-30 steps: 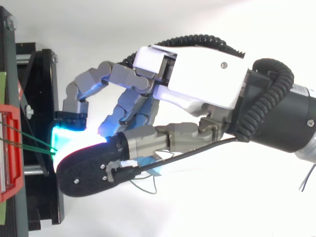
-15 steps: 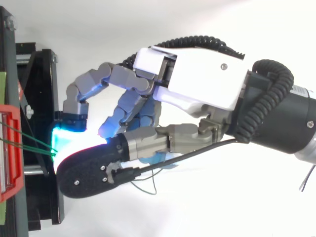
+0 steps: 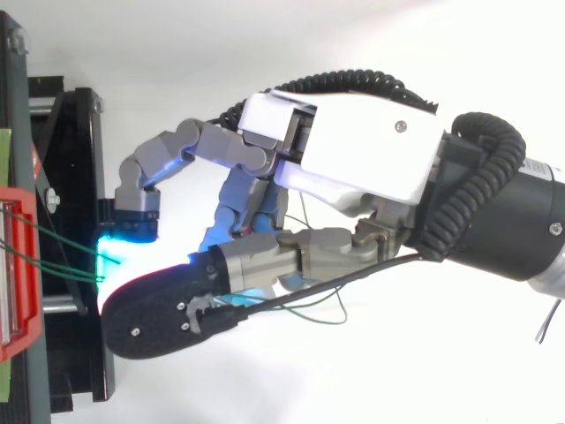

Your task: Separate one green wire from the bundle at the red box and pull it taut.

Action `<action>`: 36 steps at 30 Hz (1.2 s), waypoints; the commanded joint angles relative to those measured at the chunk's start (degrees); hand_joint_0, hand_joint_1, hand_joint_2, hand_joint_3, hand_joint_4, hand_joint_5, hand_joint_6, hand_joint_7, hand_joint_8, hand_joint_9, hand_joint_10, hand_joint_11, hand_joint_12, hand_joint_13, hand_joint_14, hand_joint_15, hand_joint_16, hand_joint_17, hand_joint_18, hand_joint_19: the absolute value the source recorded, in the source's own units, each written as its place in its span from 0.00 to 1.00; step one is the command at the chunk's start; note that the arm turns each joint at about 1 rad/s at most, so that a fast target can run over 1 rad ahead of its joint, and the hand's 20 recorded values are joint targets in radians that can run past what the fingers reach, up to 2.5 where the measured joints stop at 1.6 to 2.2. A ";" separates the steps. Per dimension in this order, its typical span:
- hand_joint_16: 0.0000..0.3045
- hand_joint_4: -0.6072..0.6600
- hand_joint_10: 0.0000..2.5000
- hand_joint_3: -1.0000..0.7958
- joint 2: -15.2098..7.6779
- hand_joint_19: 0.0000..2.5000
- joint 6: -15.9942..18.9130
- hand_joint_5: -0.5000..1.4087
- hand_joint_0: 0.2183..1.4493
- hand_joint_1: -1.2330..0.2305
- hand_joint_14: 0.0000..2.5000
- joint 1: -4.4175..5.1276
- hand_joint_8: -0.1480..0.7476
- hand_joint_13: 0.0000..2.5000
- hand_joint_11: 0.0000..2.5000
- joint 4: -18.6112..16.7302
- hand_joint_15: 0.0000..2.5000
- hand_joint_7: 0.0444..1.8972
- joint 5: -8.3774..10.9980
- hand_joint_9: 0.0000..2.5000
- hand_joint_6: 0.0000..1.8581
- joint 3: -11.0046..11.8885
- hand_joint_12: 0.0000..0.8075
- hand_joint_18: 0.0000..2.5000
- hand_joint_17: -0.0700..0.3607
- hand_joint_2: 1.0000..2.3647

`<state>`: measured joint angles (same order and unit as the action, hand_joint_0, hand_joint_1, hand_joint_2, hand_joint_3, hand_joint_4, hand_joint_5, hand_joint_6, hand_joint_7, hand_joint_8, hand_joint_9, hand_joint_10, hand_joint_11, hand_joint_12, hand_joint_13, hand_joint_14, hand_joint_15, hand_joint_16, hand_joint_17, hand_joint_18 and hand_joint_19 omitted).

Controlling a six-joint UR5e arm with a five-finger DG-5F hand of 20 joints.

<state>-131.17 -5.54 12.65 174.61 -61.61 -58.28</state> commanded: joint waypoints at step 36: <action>0.16 0.50 0.43 0.41 -0.05 0.34 0.00 0.16 0.34 0.35 0.89 0.53 0.43 0.59 0.62 -0.15 0.25 0.53 0.00 0.52 0.51 -0.17 0.35 0.48 0.42 0.01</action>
<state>-131.21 -5.54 13.08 174.47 -61.61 -58.41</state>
